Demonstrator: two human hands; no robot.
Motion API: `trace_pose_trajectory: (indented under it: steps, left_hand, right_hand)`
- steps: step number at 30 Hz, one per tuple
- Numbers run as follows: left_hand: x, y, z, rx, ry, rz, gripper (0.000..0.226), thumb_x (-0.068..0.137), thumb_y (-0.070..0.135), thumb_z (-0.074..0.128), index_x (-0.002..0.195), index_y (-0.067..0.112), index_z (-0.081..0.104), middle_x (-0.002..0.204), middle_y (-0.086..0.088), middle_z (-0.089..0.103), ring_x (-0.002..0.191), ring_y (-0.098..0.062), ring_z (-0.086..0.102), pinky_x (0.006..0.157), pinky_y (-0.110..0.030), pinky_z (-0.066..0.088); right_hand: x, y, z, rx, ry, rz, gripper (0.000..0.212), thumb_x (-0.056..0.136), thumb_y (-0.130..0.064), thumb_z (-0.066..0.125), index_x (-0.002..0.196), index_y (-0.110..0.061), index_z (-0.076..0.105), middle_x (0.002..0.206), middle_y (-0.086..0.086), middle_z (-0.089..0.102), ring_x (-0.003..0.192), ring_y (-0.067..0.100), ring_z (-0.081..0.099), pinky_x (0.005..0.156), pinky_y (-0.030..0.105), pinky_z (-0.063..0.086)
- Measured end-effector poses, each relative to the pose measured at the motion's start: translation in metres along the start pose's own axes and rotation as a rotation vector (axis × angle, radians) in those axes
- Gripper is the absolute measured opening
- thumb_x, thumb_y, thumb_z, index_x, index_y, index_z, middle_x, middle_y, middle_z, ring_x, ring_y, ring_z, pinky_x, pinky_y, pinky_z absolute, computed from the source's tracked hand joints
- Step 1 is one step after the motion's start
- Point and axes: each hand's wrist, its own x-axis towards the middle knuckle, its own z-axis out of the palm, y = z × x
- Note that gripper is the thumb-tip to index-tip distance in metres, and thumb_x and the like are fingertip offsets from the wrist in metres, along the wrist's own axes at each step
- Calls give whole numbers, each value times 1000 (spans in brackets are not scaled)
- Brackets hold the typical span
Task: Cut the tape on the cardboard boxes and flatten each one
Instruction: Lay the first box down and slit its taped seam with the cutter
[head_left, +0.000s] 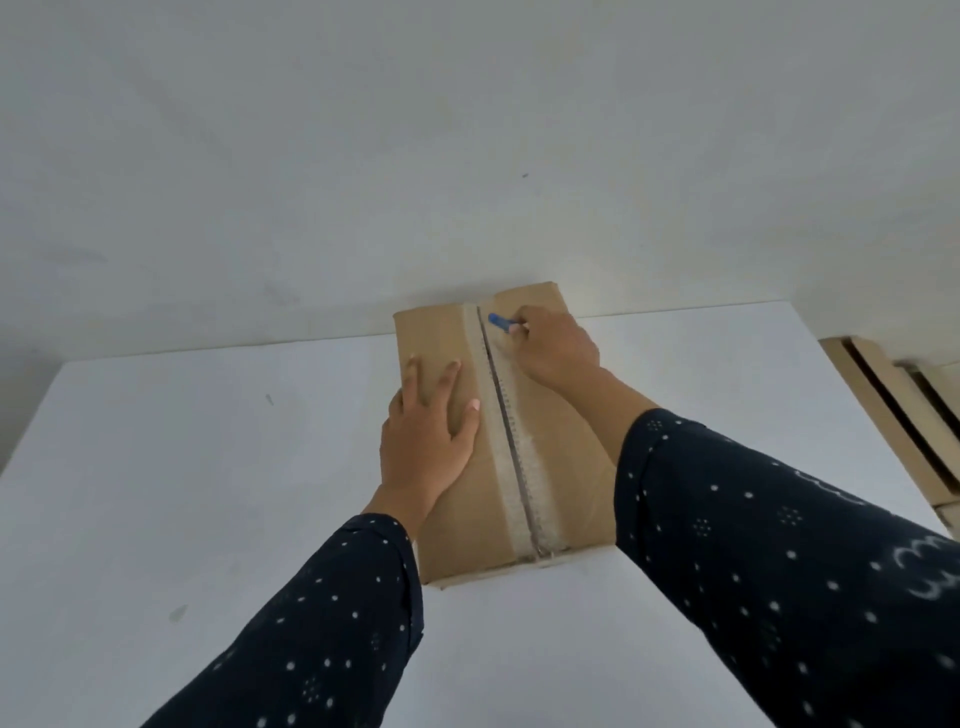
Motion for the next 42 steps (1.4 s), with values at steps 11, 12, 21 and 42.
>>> trace_pose_trajectory:
  steps: [11,12,21,42]
  left_hand:
    - [1,-5,1,66,-9,82,63,97,65,34,155,44,22,166,0,-3,145,-32,27,113,-47,36]
    - [1,-6,1,77,-15,91,63,96,65,34,155,44,22,166,0,-3,145,-32,26,113,-46,35]
    - [2,-5,2,73,-58,113,62,97,63,35,154,45,18,166,3,-5,146,-36,21,115,-51,33]
    - [1,-3,9,9,-76,35,81,99,65,29,161,26,-5,166,12,-17,154,-25,4,122,-45,26]
  right_hand:
    - [-15,1,12,911,-450,270,61,90,23,28,146,-1,33,108,12,54,78,14,53,73,27,50]
    - [-19,4,13,926,-455,262,62,91,24,29,148,0,30,112,14,54,82,15,56,79,29,52]
    - [-26,13,7,321,-4,168,22,102,-22,39,110,-17,59,83,1,59,66,14,50,63,28,43]
    - [-7,-40,-1,-408,-75,-38,17,89,-3,43,98,-11,57,80,3,54,72,22,55,53,28,38]
